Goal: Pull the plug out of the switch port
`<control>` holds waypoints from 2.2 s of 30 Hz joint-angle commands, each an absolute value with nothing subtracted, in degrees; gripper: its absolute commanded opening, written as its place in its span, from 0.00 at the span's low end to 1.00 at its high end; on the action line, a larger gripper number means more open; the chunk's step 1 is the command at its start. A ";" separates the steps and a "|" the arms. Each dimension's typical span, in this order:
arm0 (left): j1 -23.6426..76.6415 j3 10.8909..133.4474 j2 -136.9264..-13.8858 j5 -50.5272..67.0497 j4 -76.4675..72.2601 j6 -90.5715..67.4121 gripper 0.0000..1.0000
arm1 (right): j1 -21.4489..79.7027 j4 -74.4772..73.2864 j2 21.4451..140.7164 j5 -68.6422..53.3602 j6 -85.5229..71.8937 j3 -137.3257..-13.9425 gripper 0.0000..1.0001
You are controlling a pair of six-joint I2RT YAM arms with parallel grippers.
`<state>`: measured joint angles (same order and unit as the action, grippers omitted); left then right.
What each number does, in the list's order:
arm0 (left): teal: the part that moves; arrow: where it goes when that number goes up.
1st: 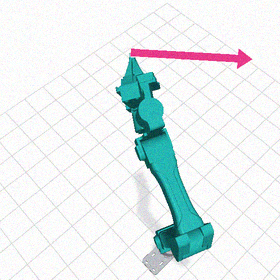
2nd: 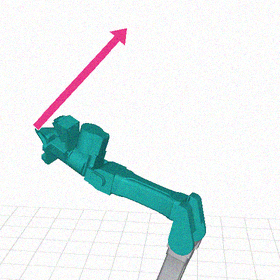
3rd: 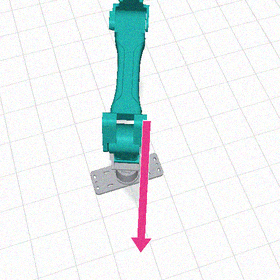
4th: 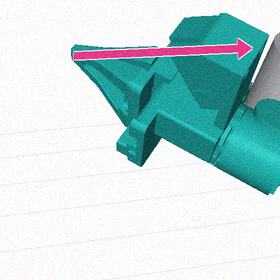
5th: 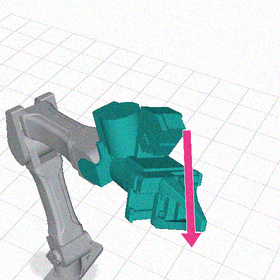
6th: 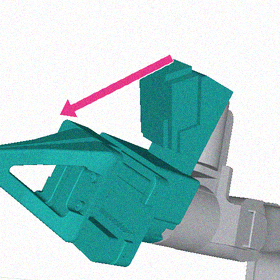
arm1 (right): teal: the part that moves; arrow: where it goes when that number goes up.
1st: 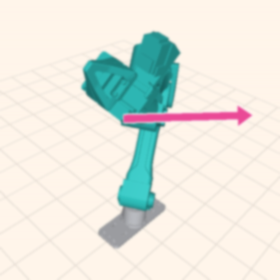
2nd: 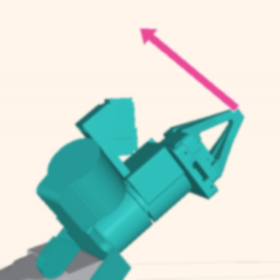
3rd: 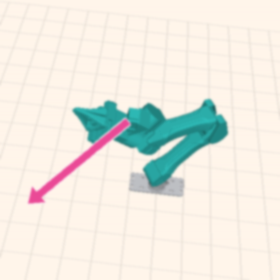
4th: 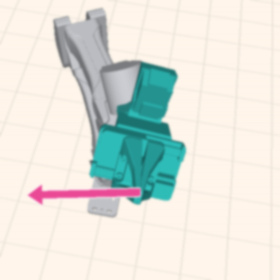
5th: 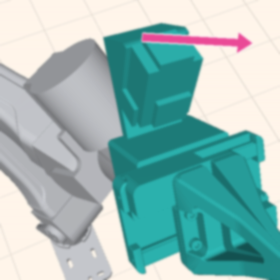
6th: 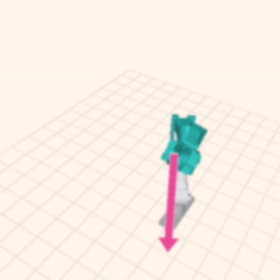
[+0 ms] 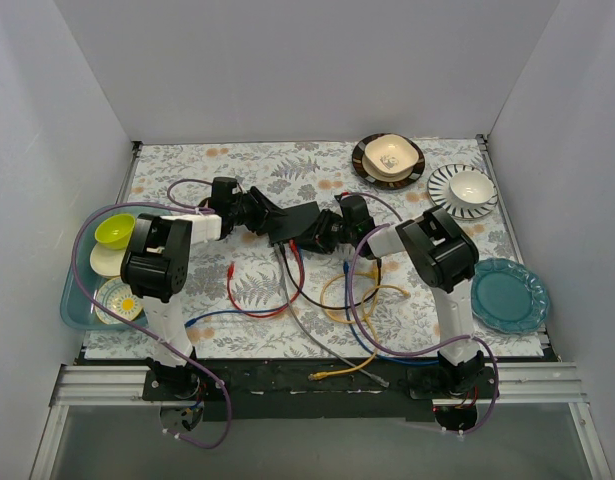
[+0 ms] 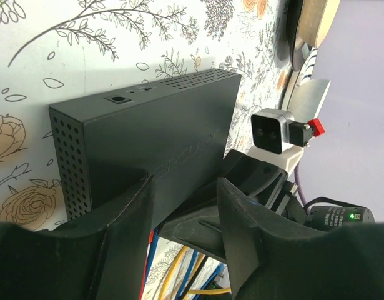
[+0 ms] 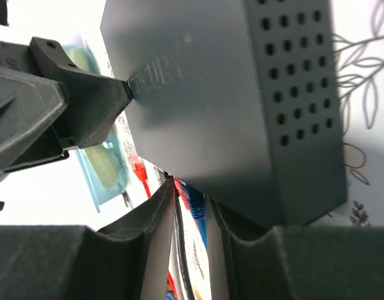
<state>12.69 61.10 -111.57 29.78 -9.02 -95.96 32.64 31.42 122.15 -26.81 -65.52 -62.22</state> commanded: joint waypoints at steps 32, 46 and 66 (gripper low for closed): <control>13.10 56.43 -116.11 35.86 -13.18 -99.67 0.41 | 32.52 25.94 119.62 -30.32 -52.12 -46.05 0.01; 20.39 49.92 -103.71 30.59 -8.35 -93.69 0.41 | 30.94 23.83 120.59 -31.46 -49.49 -48.69 0.01; 21.62 42.45 -100.19 35.85 -13.97 -97.21 0.41 | 30.59 20.48 120.76 -33.40 -44.91 -44.48 0.01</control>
